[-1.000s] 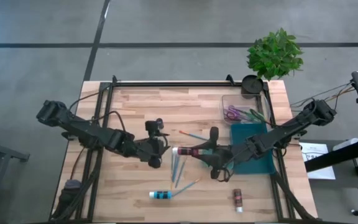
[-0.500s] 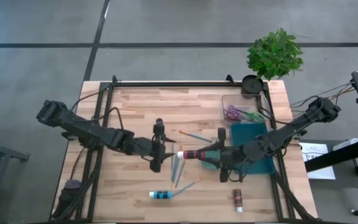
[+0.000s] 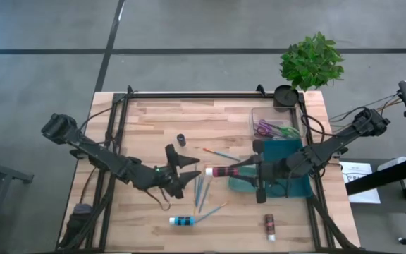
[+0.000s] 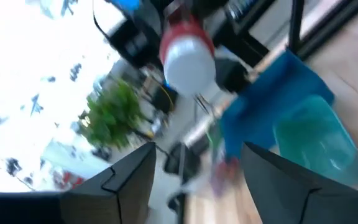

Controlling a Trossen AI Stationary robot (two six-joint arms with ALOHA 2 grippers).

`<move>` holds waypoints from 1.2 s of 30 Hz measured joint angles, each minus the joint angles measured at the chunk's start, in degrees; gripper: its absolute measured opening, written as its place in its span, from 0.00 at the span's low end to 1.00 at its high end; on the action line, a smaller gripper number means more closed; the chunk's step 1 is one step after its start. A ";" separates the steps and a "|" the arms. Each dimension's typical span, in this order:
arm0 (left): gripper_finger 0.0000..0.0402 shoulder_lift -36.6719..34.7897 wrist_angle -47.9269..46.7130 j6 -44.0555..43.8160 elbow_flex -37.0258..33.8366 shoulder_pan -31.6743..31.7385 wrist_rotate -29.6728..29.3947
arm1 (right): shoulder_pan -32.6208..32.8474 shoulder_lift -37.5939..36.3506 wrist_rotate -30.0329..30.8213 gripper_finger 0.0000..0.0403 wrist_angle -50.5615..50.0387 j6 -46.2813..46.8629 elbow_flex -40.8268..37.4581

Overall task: Pick & Place Paint Supplies
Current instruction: Put the red paint bottle into the green bin

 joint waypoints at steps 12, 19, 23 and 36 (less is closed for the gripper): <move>0.43 0.02 8.06 10.19 0.48 0.30 10.43 | -0.07 -1.14 -0.17 0.29 3.04 -0.68 0.00; 0.51 0.00 11.63 11.56 1.15 1.73 11.81 | -0.07 -1.11 -0.15 0.37 3.29 -0.25 0.00; 0.62 0.00 11.59 10.96 1.25 2.37 16.33 | -0.07 -1.11 -0.14 0.36 3.29 -0.51 0.00; 0.72 0.02 11.71 9.89 1.29 6.36 25.04 | -0.09 -1.11 -0.15 0.34 5.05 -1.79 0.00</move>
